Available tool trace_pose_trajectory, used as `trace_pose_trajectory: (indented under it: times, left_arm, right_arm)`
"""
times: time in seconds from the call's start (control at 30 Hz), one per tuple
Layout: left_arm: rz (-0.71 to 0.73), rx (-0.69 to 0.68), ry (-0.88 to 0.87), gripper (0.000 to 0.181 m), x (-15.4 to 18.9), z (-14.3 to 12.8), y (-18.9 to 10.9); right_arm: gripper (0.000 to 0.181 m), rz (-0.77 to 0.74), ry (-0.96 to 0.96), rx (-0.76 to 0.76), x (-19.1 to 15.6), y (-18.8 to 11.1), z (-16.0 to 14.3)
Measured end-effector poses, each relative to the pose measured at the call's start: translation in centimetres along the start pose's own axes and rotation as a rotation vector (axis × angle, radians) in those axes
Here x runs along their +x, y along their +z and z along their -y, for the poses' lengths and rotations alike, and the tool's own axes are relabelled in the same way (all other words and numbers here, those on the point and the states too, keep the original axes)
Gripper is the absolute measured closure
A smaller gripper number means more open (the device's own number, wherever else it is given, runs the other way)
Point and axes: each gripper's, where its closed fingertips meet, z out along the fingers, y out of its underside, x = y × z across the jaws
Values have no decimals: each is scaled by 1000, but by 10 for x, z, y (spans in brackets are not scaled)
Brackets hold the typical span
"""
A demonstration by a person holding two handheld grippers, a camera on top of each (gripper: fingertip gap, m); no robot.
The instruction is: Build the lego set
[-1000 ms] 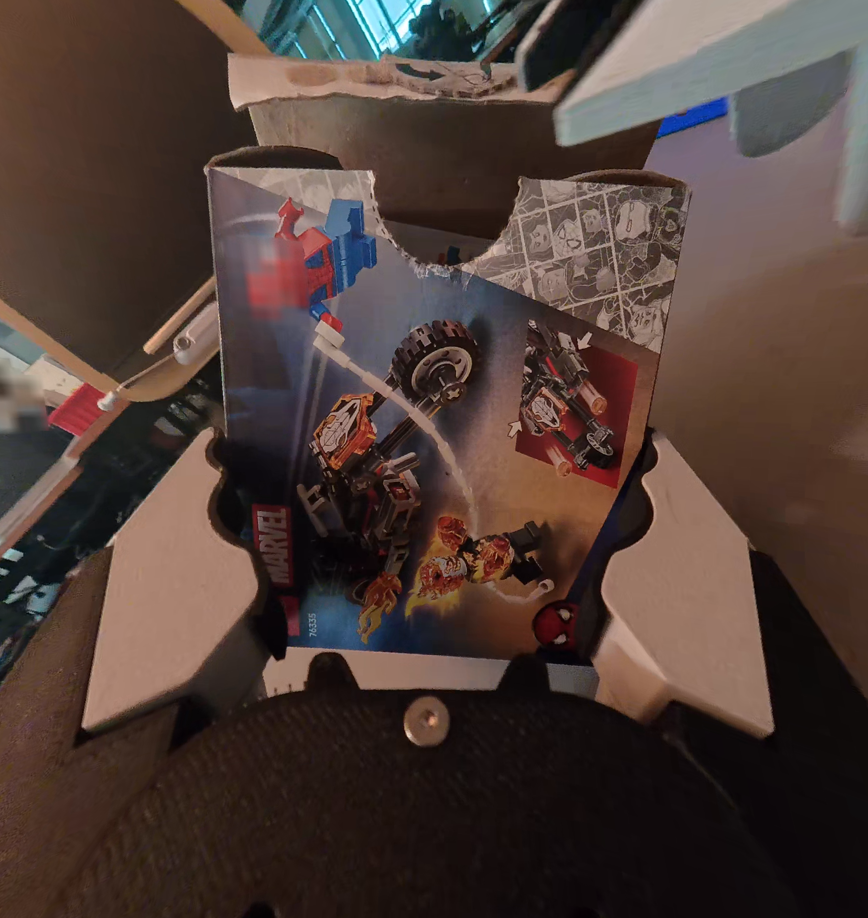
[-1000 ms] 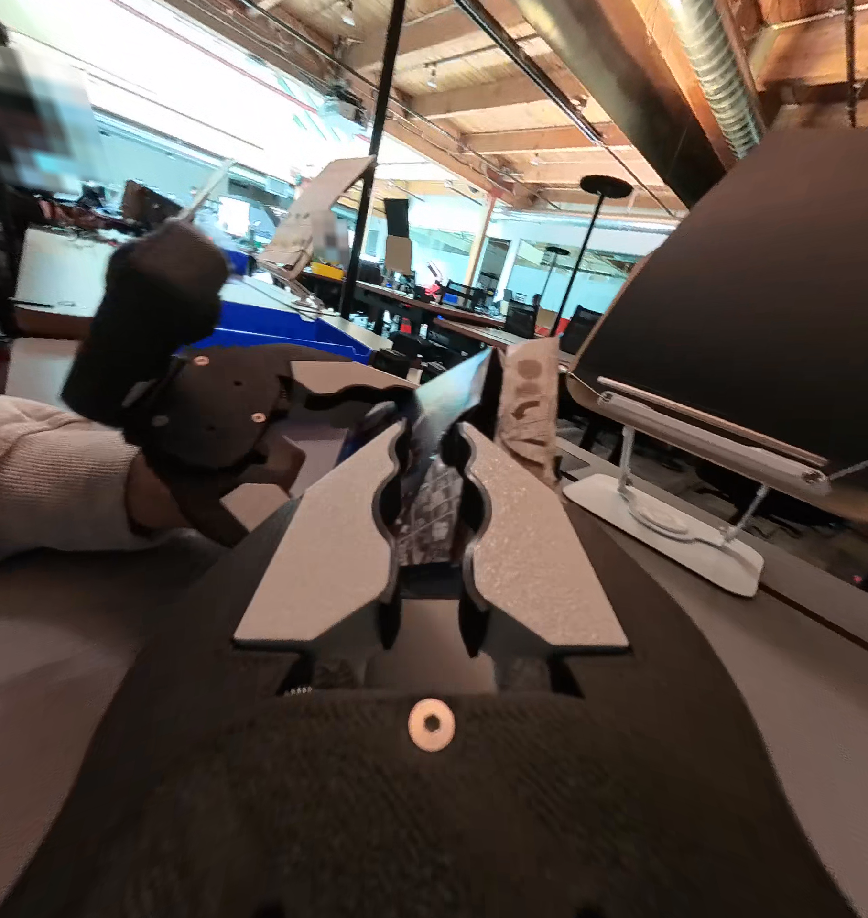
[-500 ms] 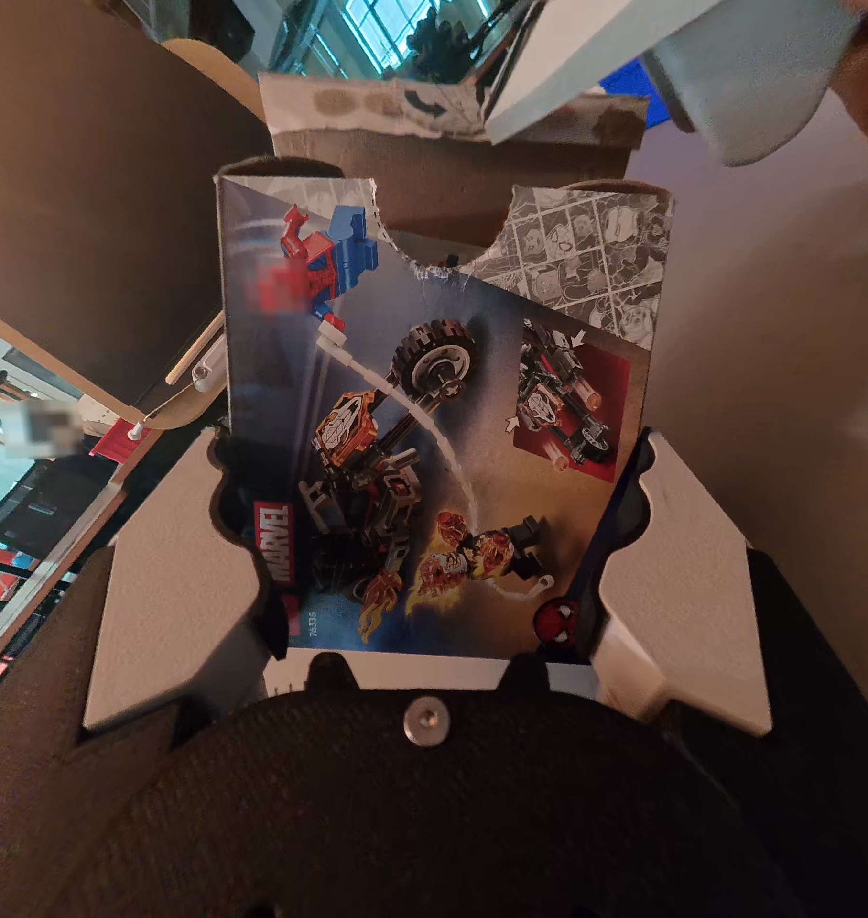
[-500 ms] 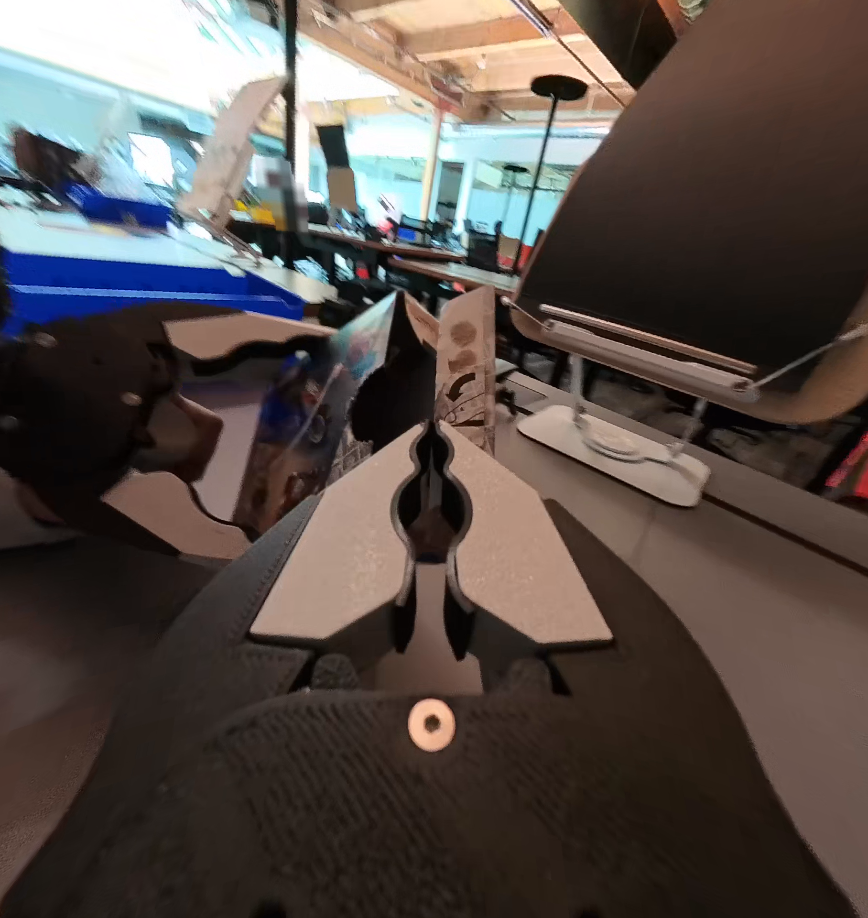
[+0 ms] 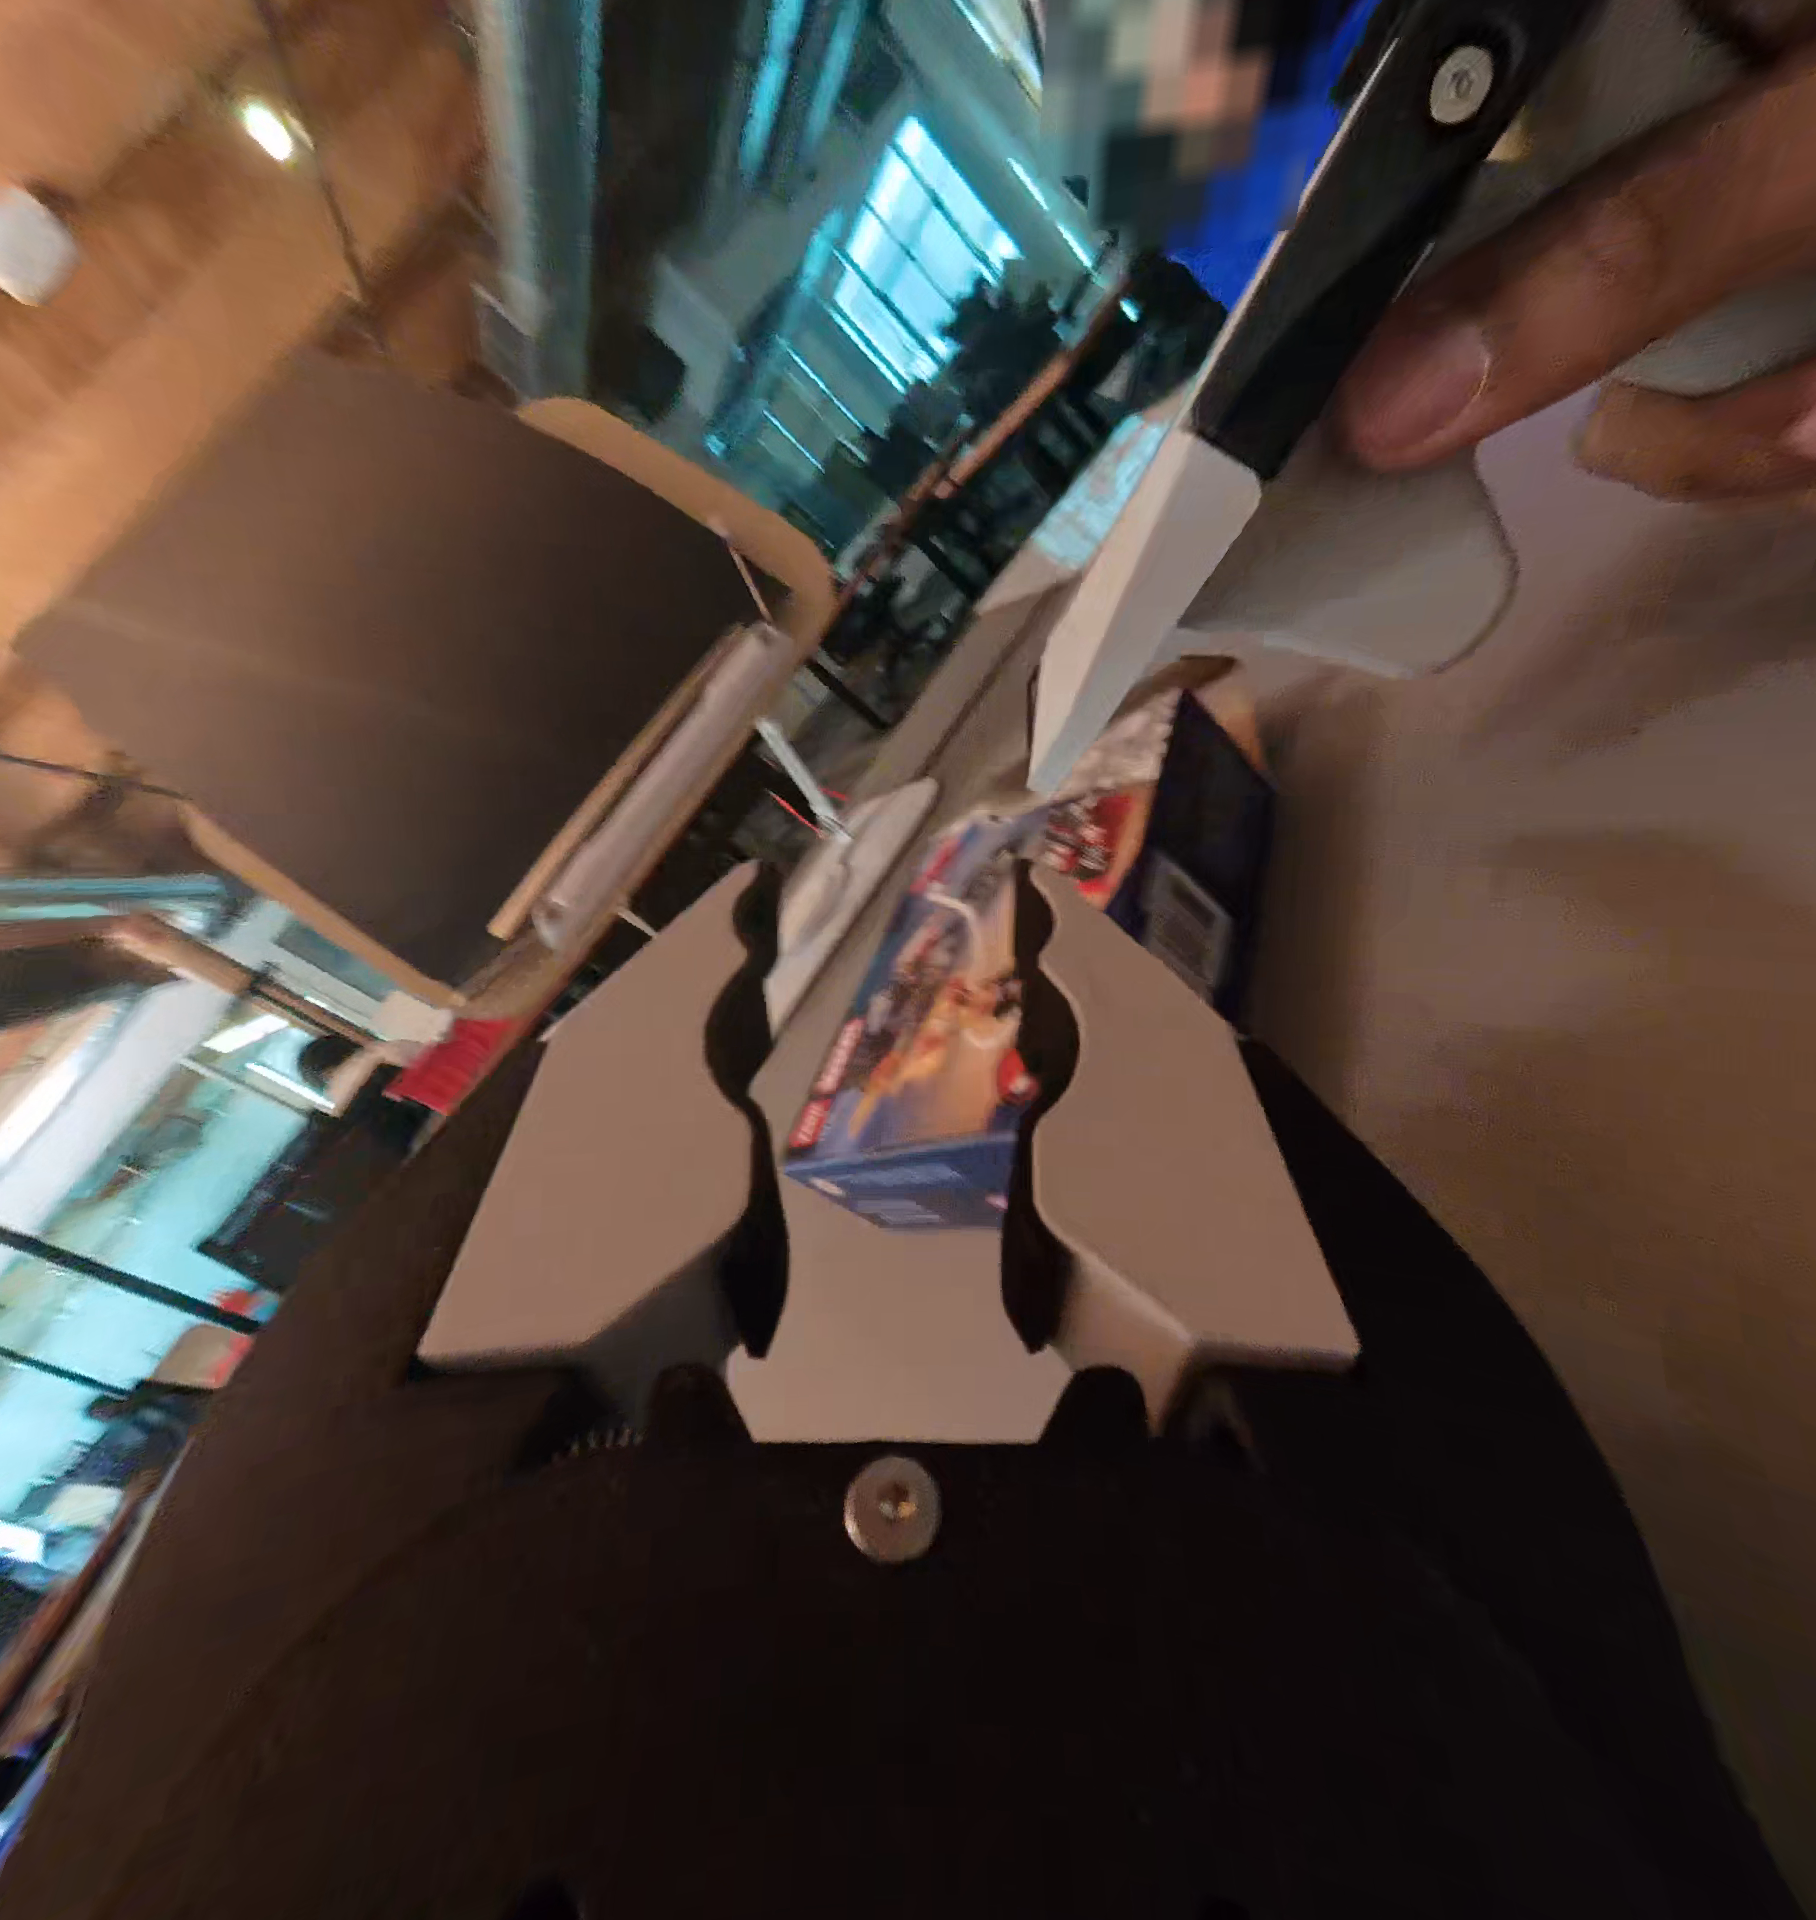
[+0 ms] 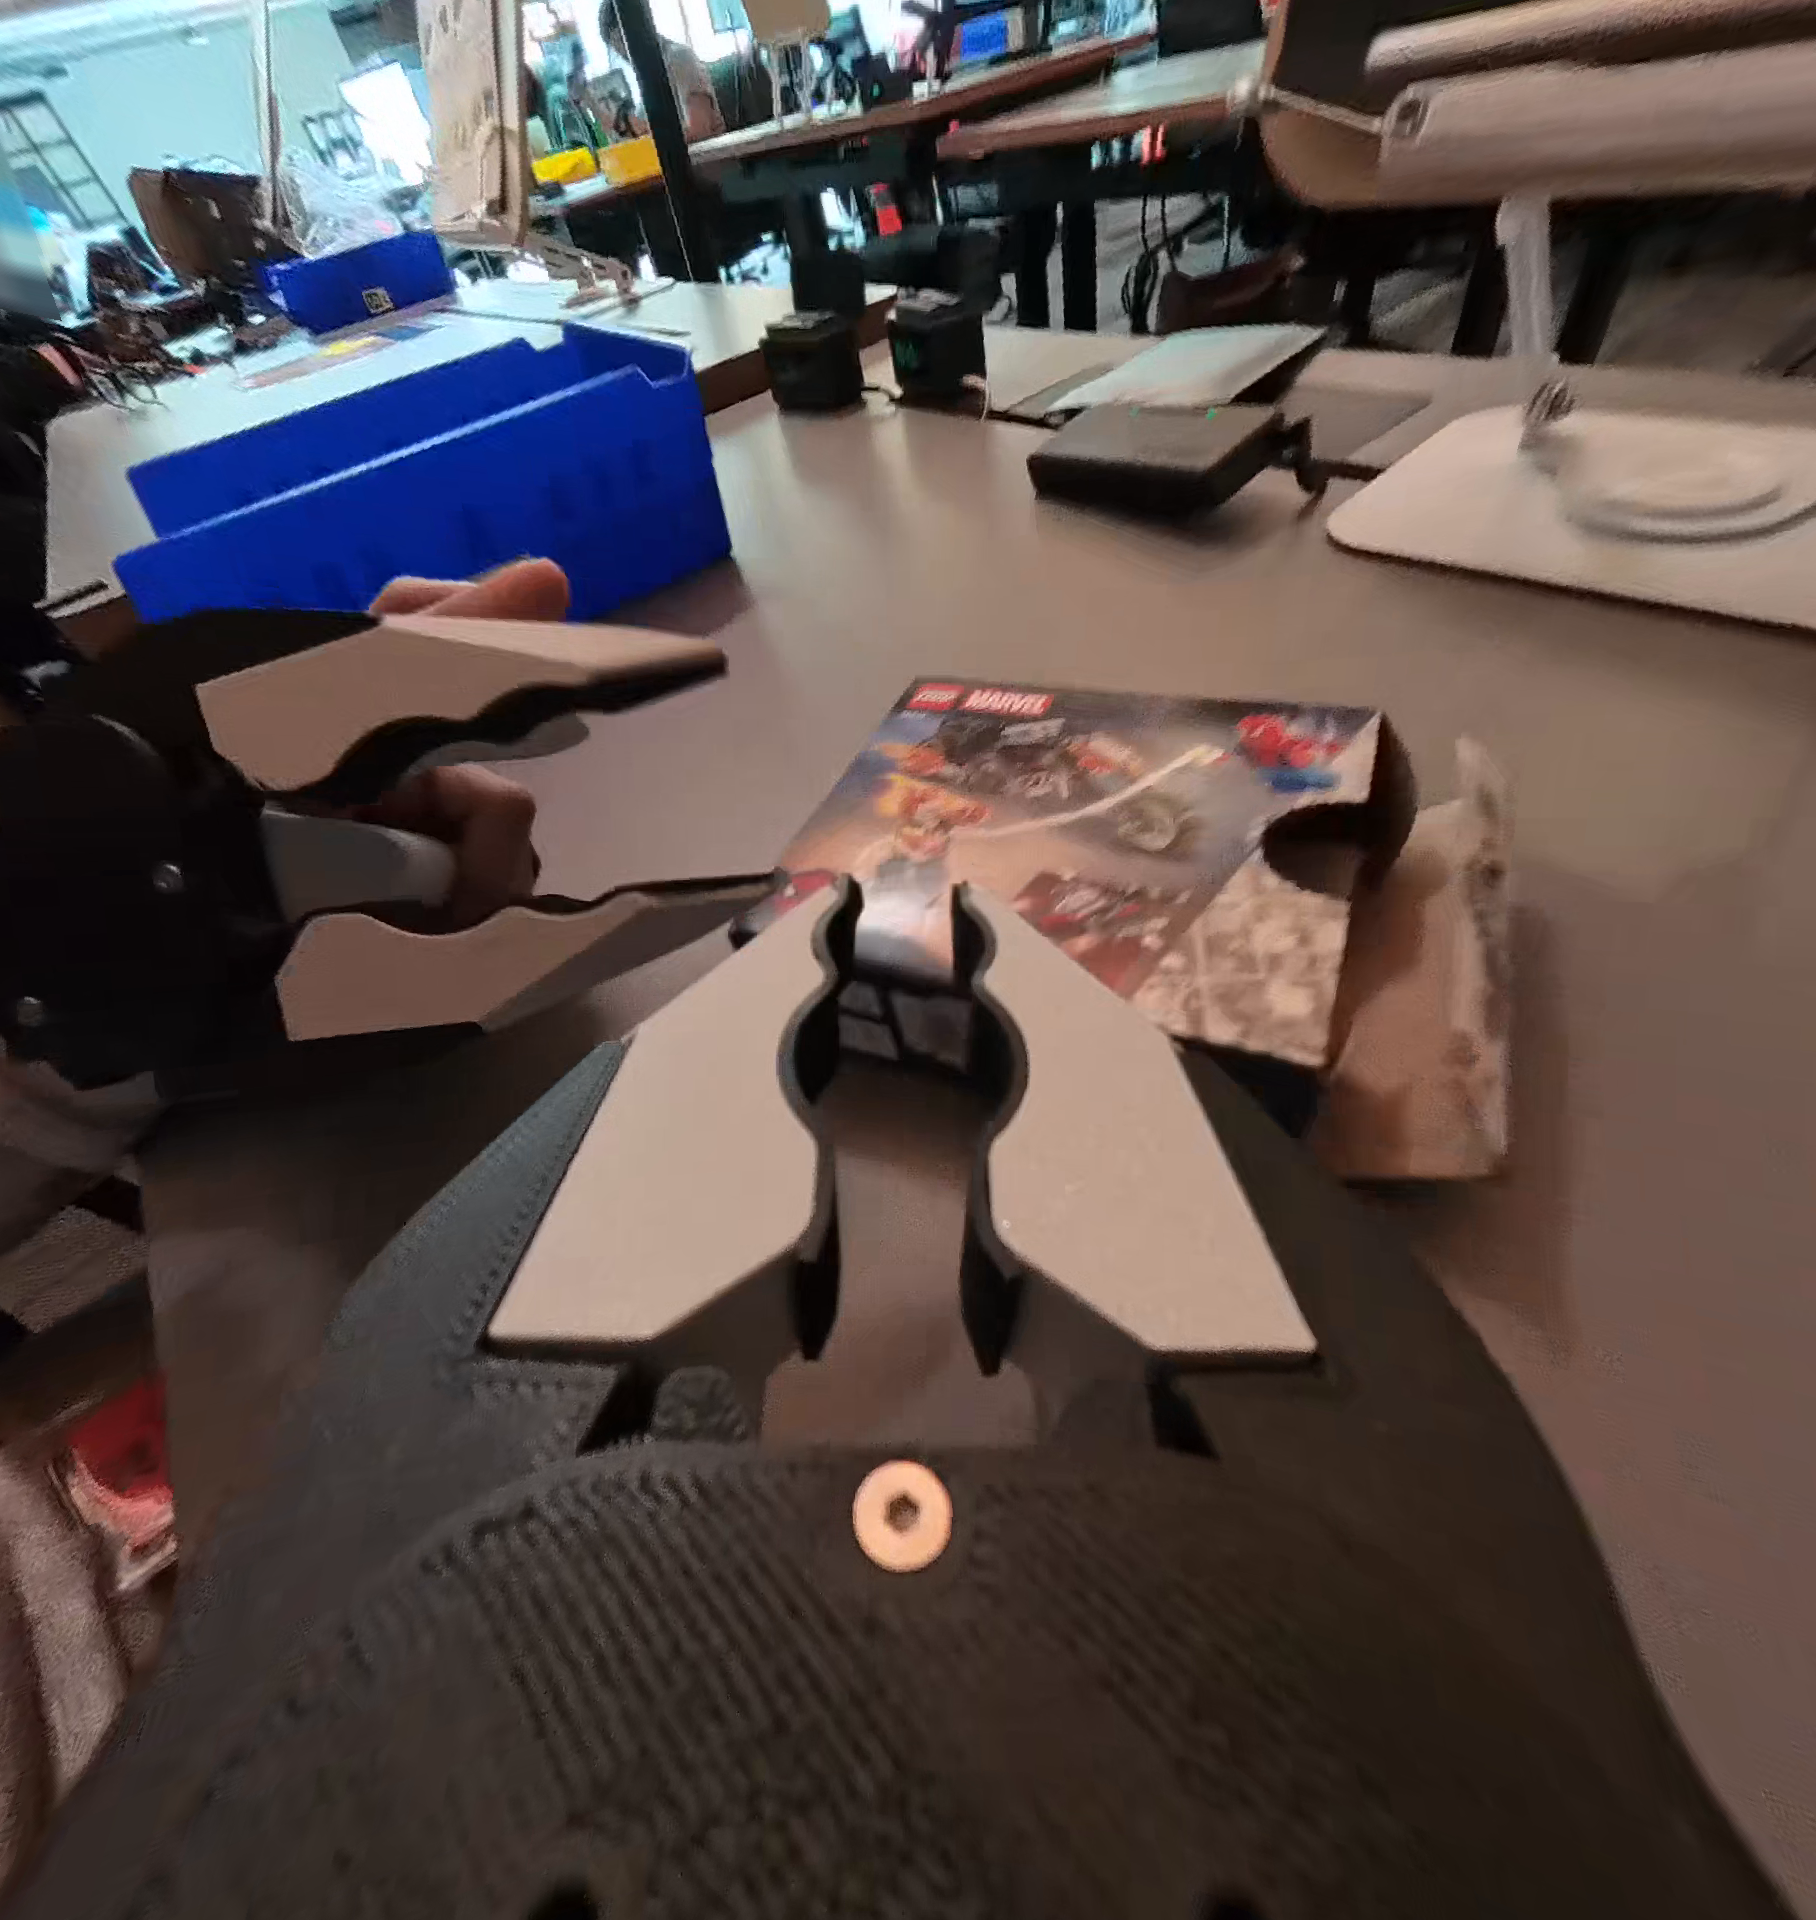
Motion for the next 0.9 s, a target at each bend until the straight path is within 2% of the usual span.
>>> trace_pose_trajectory:
  times: [0.03,0.13,0.23,0.3,0.43,0.57,0.6,0.67,0.8,0.87,0.9]
  left_arm:
    - [-37,-30,-38,145,4,-3,2]
    - [-97,-61,-183,141,4,-9,4]
    - [-139,-82,-354,107,-1,-16,5]
    - [-191,-106,-437,101,2,-20,7]
    - [-204,-99,-469,100,2,-19,7]
    - [-229,-93,-493,102,5,-15,7]
    - [-229,-93,-504,102,4,-16,7]
    - [-221,-87,-548,102,-1,-17,7]
    - [-223,-98,-665,91,-13,-26,6]
    - [-236,-140,-667,83,-13,-34,5]
    - [-243,-152,-665,82,-12,-34,4]
  right_arm:
    - [164,-9,4,-16,3,1,-4]
    - [158,-64,-5,-15,14,0,-5]
    - [142,-115,15,-1,29,-4,-5]
    - [127,-146,53,-3,41,-5,-8]
    - [98,-170,130,-29,58,-4,-13]
    - [87,-92,226,-84,58,3,-21]
    - [88,-61,236,-98,55,5,-23]
    - [103,26,203,-131,40,4,-27]
    - [139,393,158,-174,-24,-1,-29]
    - [157,416,128,-162,-32,0,-27]
    - [156,394,94,-155,-31,0,-27]
